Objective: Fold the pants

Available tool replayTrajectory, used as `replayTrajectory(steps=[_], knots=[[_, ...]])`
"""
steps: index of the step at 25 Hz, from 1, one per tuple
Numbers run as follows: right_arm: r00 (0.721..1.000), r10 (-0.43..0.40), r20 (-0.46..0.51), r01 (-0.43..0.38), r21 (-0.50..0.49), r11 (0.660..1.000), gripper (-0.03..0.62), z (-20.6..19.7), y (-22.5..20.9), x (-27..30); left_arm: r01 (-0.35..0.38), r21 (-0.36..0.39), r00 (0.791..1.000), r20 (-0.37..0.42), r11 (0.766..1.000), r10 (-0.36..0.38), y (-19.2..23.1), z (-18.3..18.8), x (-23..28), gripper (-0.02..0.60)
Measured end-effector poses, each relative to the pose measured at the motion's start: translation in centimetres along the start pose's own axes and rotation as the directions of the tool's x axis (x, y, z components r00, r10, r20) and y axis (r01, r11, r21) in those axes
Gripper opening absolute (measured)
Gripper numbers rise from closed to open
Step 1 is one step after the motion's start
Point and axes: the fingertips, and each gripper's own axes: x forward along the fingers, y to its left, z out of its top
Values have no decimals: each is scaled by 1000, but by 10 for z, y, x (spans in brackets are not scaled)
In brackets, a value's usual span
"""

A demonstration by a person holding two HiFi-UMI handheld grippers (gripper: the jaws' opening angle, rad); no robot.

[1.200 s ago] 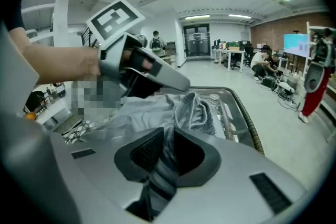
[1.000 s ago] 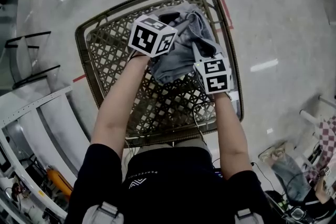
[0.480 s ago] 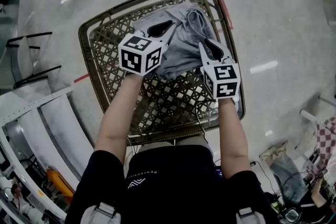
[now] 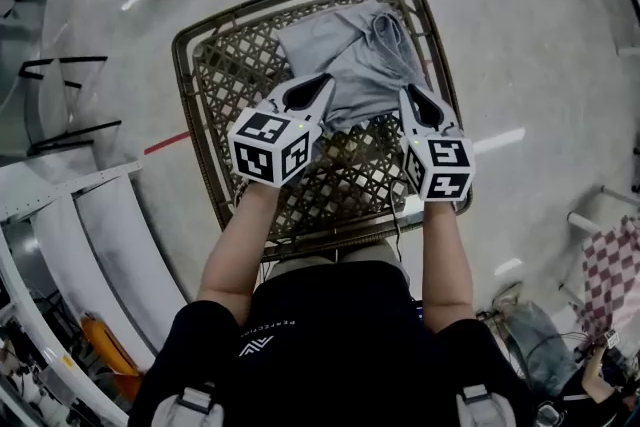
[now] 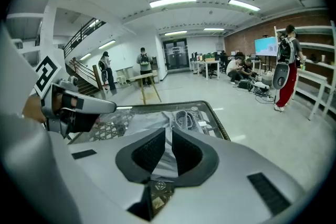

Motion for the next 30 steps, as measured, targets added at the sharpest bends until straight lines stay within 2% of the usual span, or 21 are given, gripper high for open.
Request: replayTrajectory(steps=[6,21,26,30], knots=[[998,42,43,-44,57,997,58,13,37,-40,27,24,1000,11,999,-27,-30,-13,-51,21],[992,93,87,-97,43,994,52,5,131,-129,22,91,1000,9,996,-23,-82,-60,-156,21],[985,130,110,-131,4,991,47,4,151,-137,10,108,1000,22,994,-12,-85,-68,-165,21],[986,127,105,-128,1,992,44,5,156,-151,1,113,1000,27,994,-4,-94,-65,-176,21]])
